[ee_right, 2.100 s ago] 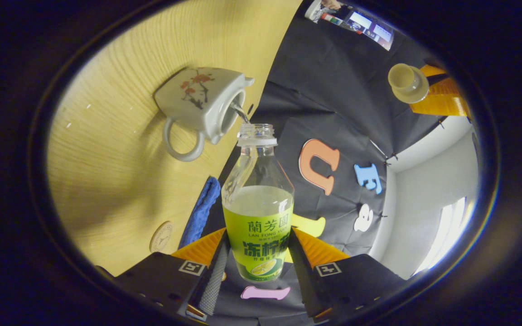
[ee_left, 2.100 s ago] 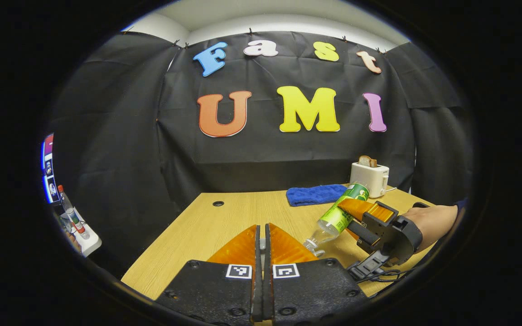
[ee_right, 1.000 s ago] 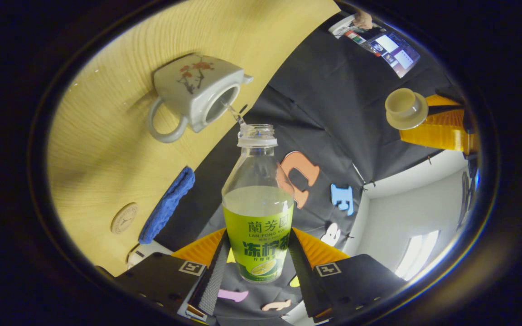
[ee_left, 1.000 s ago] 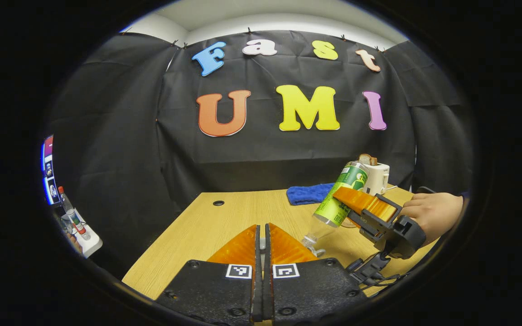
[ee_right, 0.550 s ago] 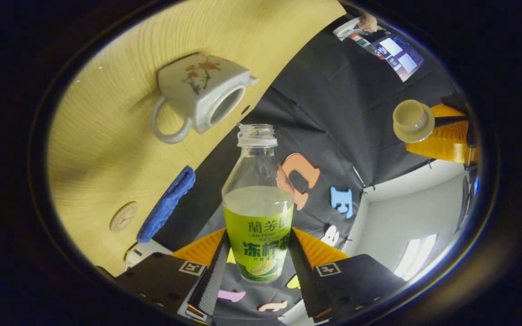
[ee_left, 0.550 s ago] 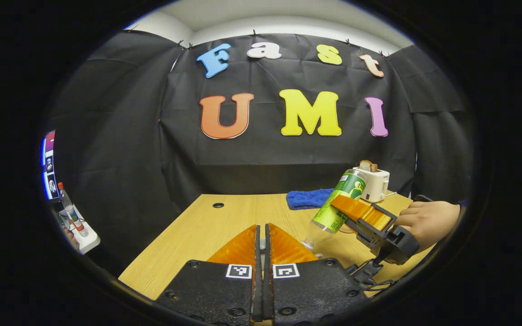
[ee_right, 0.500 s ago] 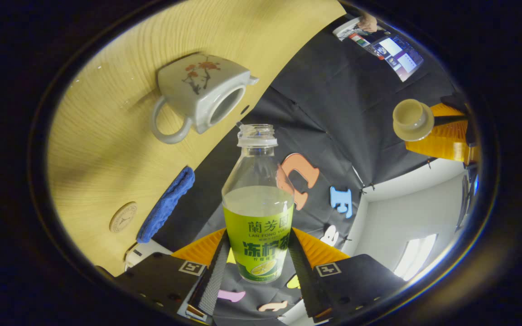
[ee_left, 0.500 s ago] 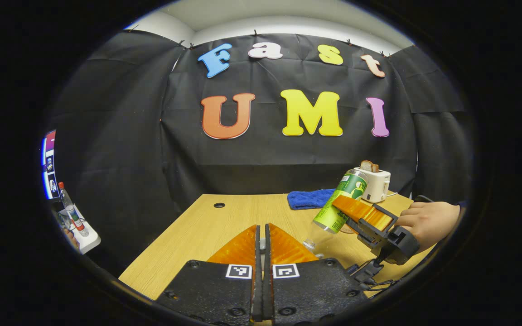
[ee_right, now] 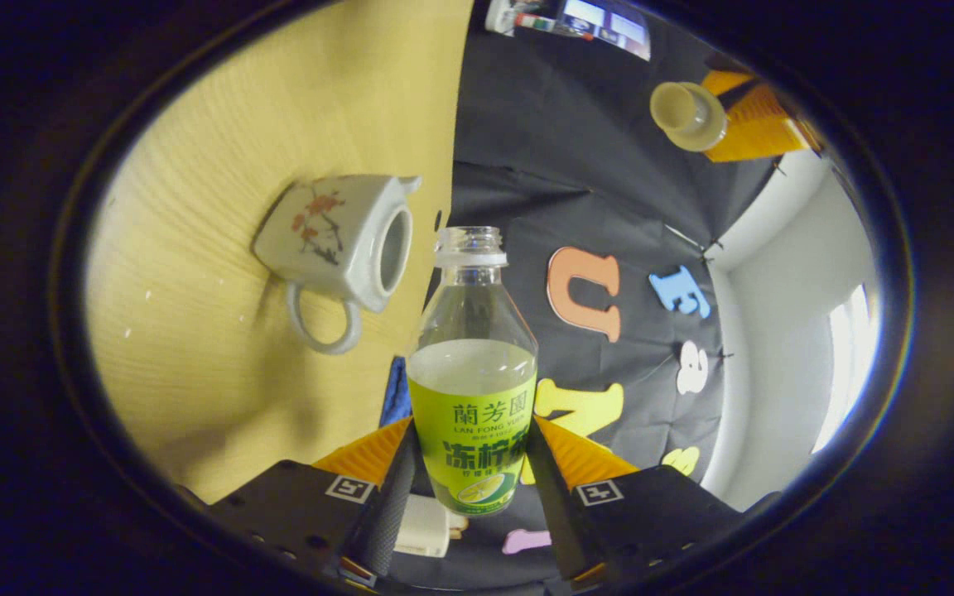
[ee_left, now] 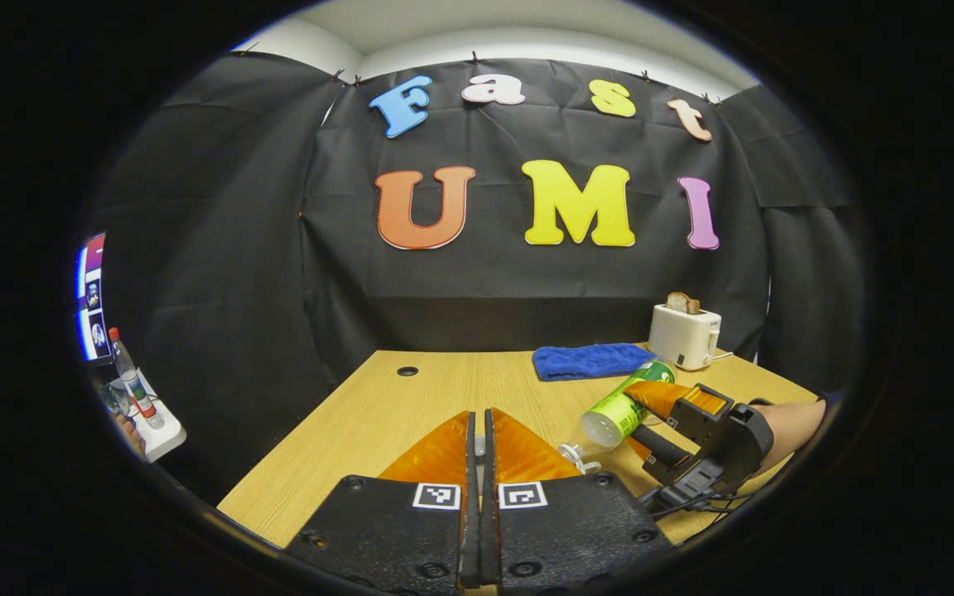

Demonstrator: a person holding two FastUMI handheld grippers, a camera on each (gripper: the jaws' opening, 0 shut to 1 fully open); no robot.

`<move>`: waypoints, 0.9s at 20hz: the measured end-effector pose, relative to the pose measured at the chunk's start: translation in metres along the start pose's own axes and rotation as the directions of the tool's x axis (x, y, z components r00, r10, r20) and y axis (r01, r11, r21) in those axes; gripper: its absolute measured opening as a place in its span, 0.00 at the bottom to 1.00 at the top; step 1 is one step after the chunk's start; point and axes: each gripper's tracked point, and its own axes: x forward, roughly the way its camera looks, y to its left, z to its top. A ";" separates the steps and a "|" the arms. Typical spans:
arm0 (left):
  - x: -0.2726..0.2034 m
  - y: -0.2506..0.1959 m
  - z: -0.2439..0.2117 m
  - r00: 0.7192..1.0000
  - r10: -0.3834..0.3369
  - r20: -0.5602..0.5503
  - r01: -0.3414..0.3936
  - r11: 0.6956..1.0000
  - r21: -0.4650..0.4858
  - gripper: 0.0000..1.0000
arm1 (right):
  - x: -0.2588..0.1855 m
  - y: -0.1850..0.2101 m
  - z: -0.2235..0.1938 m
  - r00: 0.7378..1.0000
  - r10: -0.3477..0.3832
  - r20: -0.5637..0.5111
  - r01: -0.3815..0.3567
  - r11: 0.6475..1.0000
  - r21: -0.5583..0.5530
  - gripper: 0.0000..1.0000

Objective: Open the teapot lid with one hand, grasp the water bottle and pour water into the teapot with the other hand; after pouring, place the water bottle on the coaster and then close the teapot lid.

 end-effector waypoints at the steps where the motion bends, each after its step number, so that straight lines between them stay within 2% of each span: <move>1: 0.000 0.000 -0.001 1.000 -0.001 -0.002 0.001 1.000 -0.002 0.03 | -0.004 0.001 0.001 1.000 0.002 0.002 -0.002 0.999 0.041 0.75; 4: 0.000 0.003 -0.004 1.000 0.002 -0.011 -0.002 1.000 -0.001 0.03 | -0.001 -0.002 -0.008 1.000 0.008 -0.014 -0.005 0.982 0.190 0.75; 6: -0.001 0.002 -0.002 1.000 -0.002 -0.008 0.002 1.000 -0.001 0.03 | 0.001 -0.002 -0.020 0.999 0.021 -0.031 -0.010 0.944 0.331 0.73; 7: 0.000 0.001 -0.003 1.000 -0.004 -0.006 0.004 1.000 0.001 0.03 | 0.007 -0.005 -0.027 0.999 0.034 -0.041 -0.014 0.910 0.414 0.73; 9: 0.001 0.001 -0.004 1.000 -0.002 -0.009 0.002 1.000 0.011 0.03 | 0.008 -0.003 -0.036 0.995 0.098 -0.036 -0.058 0.805 0.591 0.70; 10: 0.002 0.001 -0.005 1.000 0.000 -0.012 0.001 1.000 0.018 0.03 | 0.008 -0.002 -0.041 0.992 0.119 -0.034 -0.068 0.754 0.654 0.76; 11: 0.003 0.001 -0.006 1.000 0.005 -0.016 -0.005 1.000 0.022 0.03 | 0.006 -0.004 -0.048 0.991 0.127 -0.042 -0.061 0.707 0.704 0.76; 12: 0.003 0.001 -0.006 1.000 0.008 -0.018 -0.007 1.000 0.022 0.03 | 0.005 -0.007 -0.057 0.989 0.138 -0.054 -0.052 0.664 0.746 0.73; 16: 0.005 -0.003 -0.007 1.000 0.007 -0.021 -0.007 0.999 0.032 0.03 | 0.012 -0.014 -0.084 0.981 0.177 -0.082 -0.013 0.476 0.880 0.75; 18: 0.004 -0.006 -0.006 1.000 0.005 -0.020 -0.004 0.999 0.039 0.03 | 0.017 -0.021 -0.101 0.975 0.199 -0.096 0.013 0.380 0.925 0.72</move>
